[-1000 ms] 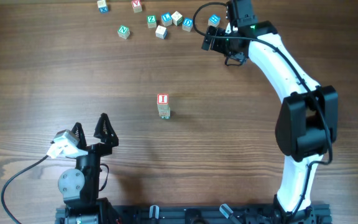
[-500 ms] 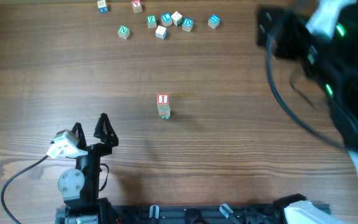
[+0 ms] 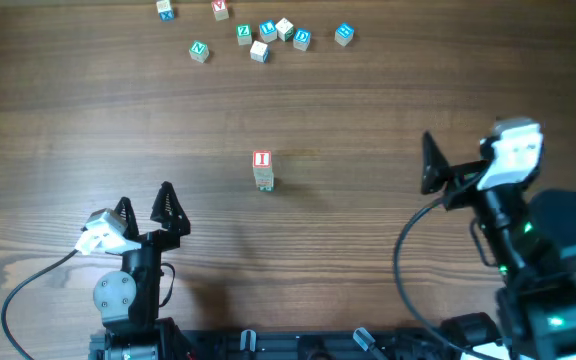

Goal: Form a tower

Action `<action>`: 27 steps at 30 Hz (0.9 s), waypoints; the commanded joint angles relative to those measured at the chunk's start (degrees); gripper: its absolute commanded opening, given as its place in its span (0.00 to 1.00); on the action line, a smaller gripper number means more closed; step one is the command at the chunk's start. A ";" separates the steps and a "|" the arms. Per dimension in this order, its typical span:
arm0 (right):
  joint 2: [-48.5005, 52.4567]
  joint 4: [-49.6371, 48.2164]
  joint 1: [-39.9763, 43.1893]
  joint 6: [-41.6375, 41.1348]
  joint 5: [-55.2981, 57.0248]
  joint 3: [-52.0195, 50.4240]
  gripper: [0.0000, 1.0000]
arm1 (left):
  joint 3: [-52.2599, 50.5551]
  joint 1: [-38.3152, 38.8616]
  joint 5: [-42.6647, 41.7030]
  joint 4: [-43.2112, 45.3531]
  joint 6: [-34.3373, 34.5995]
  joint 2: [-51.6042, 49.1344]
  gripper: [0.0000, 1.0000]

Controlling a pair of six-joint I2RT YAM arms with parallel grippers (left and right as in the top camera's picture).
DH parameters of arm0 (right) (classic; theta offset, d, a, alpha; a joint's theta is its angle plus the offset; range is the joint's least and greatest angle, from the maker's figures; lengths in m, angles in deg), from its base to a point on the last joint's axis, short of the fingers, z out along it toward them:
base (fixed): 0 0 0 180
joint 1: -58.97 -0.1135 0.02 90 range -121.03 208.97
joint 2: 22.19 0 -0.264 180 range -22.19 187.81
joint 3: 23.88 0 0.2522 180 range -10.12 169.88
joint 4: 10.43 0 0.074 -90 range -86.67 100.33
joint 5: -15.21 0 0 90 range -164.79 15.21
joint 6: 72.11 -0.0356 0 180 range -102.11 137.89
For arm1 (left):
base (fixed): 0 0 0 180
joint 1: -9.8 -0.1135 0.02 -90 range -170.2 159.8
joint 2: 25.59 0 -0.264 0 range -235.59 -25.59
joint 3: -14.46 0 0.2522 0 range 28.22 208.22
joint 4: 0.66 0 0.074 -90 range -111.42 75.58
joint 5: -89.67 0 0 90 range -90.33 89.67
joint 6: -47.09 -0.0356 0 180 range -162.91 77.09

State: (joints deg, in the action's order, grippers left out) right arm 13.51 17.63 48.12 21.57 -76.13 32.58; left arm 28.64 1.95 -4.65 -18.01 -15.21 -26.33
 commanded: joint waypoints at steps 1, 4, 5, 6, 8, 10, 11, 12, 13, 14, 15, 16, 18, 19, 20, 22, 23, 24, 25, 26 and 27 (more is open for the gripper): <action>-5.33 -18.69 0.61 5.70 -7.39 -14.10 1.00 | -0.11 0.35 0.31 -0.52 -0.50 0.46 1.00; -9.20 -32.87 0.61 5.20 -7.69 -25.44 1.00 | -0.11 0.35 0.33 -0.52 -0.50 0.46 1.00; -10.01 -34.75 0.61 5.18 -7.72 -27.47 1.00 | -0.11 0.35 0.31 -0.52 -0.50 0.46 1.00; -11.17 -36.44 0.61 5.18 -7.72 -30.25 1.00 | -0.11 0.35 0.33 -0.52 -0.50 0.46 1.00; -14.36 -38.91 0.61 5.09 -7.72 -36.76 1.00 | -0.11 0.35 0.31 -0.52 -0.50 0.46 1.00; -16.70 -39.12 0.61 5.07 -7.72 -40.15 1.00 | -0.11 0.35 0.31 -0.52 -0.50 0.46 1.00; -17.64 -39.12 0.61 5.05 -7.72 -41.31 1.00 | -0.11 0.35 0.33 -0.52 -0.50 0.46 1.00; -19.19 -38.05 0.76 4.87 -7.67 -42.47 1.00 | -0.11 0.35 0.31 -0.52 -0.50 0.46 1.00; -20.44 -35.45 1.09 4.24 -7.67 -42.40 1.00 | -0.11 0.35 0.31 -0.52 -0.50 0.46 1.00; -21.22 -33.70 1.42 3.58 -7.69 -42.40 1.00 | -0.11 0.35 0.31 -0.52 -0.48 0.46 1.00; -22.36 -30.95 1.84 3.15 -7.74 -42.40 1.00 | -0.11 0.35 0.33 -0.52 -0.48 0.46 1.00; -23.76 -27.56 2.16 2.21 -7.69 -42.40 1.00 | -0.11 0.35 0.31 -0.52 -0.48 0.46 1.00; -26.49 -20.22 2.56 2.08 -7.69 -42.40 1.00 | -0.11 0.35 0.31 -0.52 -0.50 0.46 1.00; -27.69 -17.46 2.64 2.12 -7.67 -42.40 1.00 | -0.11 0.35 0.31 -0.52 -0.50 0.46 1.00; -29.18 -14.58 2.71 2.12 -7.28 -42.40 1.00 | -0.11 0.35 0.31 -0.52 -0.48 0.46 1.00; -31.43 -14.69 2.75 2.36 -5.86 -42.40 1.00 | -0.11 0.35 0.31 -0.52 -0.50 0.46 1.00; -32.63 -14.60 2.75 2.36 -5.05 -42.40 1.00 | -0.11 0.35 0.33 -0.52 -0.50 0.46 1.00; -33.97 -14.53 2.75 2.38 -4.37 -42.40 1.00 | -0.11 0.35 0.33 -0.52 -0.50 0.46 1.00; -35.45 -14.47 2.75 2.36 -3.98 -42.40 1.00 | -0.11 0.35 0.31 -0.52 -0.50 0.46 1.00; -35.54 -14.64 2.80 2.34 -3.82 -42.40 1.00 | -0.11 0.35 0.33 -0.52 -0.50 0.46 1.00; -35.52 -14.47 2.80 2.12 -3.82 -42.40 1.00 | -0.11 0.35 0.33 -0.52 -0.50 0.46 1.00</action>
State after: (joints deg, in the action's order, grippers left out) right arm -20.41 3.12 50.57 24.59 -81.77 -9.78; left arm 28.64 1.95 -4.67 -18.03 -15.21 -26.33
